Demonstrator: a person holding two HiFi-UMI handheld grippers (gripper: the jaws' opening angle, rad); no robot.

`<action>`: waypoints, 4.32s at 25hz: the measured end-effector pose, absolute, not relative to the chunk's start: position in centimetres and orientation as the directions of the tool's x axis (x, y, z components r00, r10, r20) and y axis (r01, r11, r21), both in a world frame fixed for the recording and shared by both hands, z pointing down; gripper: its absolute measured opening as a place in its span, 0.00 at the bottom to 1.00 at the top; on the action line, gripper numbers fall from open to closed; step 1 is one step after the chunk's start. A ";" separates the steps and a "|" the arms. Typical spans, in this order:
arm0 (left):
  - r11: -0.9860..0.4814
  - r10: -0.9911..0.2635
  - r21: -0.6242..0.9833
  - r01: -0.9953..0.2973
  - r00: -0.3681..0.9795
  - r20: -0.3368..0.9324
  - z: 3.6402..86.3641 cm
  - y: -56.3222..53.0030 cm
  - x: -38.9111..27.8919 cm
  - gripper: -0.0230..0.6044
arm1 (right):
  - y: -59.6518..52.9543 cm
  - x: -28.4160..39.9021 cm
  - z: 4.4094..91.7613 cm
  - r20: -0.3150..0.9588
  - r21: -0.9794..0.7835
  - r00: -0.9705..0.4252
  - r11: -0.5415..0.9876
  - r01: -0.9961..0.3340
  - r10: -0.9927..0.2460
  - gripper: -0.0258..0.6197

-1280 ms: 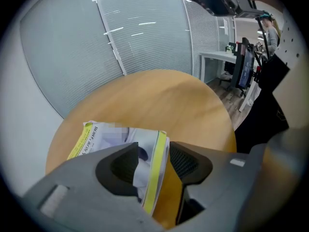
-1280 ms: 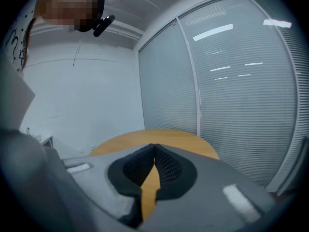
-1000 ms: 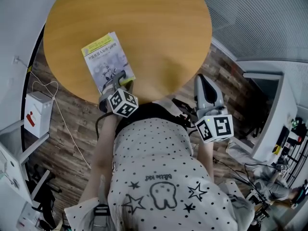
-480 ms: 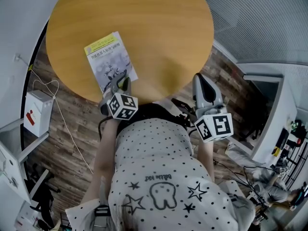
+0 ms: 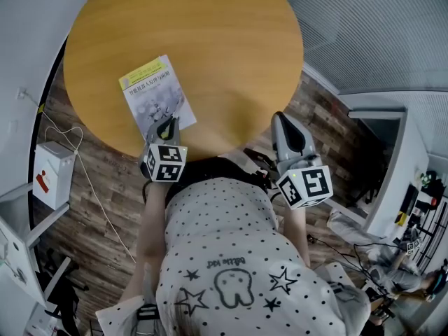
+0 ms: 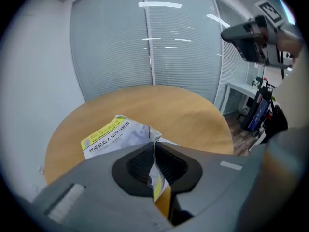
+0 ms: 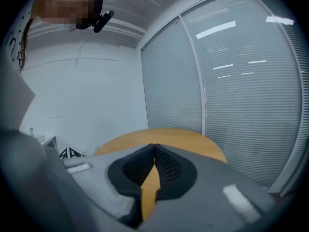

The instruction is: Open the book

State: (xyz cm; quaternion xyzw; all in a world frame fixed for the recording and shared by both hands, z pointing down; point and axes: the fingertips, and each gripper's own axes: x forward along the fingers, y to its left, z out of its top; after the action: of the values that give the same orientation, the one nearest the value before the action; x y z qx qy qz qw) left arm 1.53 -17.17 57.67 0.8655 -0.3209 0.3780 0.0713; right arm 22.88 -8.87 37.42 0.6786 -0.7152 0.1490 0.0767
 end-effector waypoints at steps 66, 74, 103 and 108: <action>-0.040 -0.741 0.065 -0.997 0.073 0.667 60.9 -14.9 -24.5 0.09 | -12.2 11.7 36.1 0.281 -0.090 -0.261 0.245 -0.965 -0.923 0.05; -0.057 -0.689 0.041 -0.998 0.069 0.722 64.1 -14.5 -24.4 0.10 | -11.6 11.5 35.9 0.274 -0.093 -0.255 0.239 -0.967 -0.927 0.05; -0.165 -0.873 0.086 -0.983 0.186 0.451 47.1 -15.4 -22.0 0.16 | -10.6 13.7 38.9 0.243 -0.162 -0.219 0.183 -0.970 -0.945 0.04; -0.208 -0.890 0.067 -0.976 0.217 0.402 44.1 -16.3 -20.3 0.13 | -10.8 14.8 39.4 0.237 -0.163 -0.204 0.168 -0.972 -0.950 0.04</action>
State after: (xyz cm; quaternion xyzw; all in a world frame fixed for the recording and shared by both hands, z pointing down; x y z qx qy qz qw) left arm -20.31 -16.34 44.08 0.7645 -0.6101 0.1391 0.1547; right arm 14.81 -10.83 39.36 0.6296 -0.7632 0.1400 0.0398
